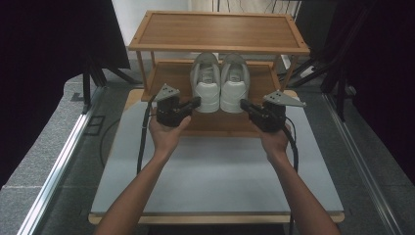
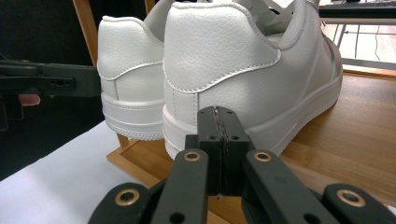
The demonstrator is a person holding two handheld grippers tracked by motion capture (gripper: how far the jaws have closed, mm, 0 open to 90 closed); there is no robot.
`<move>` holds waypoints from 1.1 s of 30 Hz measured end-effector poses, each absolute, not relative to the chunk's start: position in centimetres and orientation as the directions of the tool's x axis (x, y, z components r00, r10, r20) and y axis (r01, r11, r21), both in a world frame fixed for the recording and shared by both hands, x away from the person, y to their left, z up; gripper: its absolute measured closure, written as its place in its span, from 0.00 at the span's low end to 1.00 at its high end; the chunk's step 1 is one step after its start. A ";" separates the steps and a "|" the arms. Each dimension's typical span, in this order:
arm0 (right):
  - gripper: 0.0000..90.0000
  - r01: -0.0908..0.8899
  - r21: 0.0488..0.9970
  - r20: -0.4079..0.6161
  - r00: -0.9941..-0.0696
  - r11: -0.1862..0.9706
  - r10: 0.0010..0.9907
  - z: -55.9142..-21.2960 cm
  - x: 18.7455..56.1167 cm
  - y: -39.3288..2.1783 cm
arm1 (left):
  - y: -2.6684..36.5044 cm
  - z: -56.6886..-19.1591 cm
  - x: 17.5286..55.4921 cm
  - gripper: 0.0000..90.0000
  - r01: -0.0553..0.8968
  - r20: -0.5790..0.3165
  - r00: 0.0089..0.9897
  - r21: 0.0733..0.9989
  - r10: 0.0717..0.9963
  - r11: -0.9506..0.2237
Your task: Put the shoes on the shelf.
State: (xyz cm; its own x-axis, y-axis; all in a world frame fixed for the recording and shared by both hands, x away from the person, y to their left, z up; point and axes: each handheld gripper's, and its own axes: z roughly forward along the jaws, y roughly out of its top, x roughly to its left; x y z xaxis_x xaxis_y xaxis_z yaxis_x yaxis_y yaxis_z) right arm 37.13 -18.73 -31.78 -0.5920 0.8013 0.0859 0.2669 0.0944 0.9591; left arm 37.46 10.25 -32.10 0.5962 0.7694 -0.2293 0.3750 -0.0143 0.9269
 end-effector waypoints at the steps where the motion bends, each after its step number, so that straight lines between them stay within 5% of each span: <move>1: 0.99 0.265 0.960 0.084 -0.592 0.095 0.802 -31.8 37.1 -18.7 | 10.3 -32.1 37.4 1.00 0.374 -0.230 0.597 0.927 0.769 -0.013; 16: 0.93 0.245 0.967 0.099 -0.604 0.066 0.790 -31.6 36.6 -19.0 | 10.4 -32.5 36.9 0.90 0.366 -0.252 0.623 0.931 0.741 0.009; 25: 0.76 0.203 0.979 0.104 -0.628 0.033 0.771 -31.5 35.4 -20.0 | 11.0 -32.7 34.3 0.66 0.343 -0.249 0.644 0.939 0.724 0.018; 33: 0.68 0.181 0.983 0.095 -0.647 0.032 0.757 -33.1 33.2 -22.2 | 12.7 -33.9 32.4 0.57 0.353 -0.264 0.653 0.935 0.710 0.024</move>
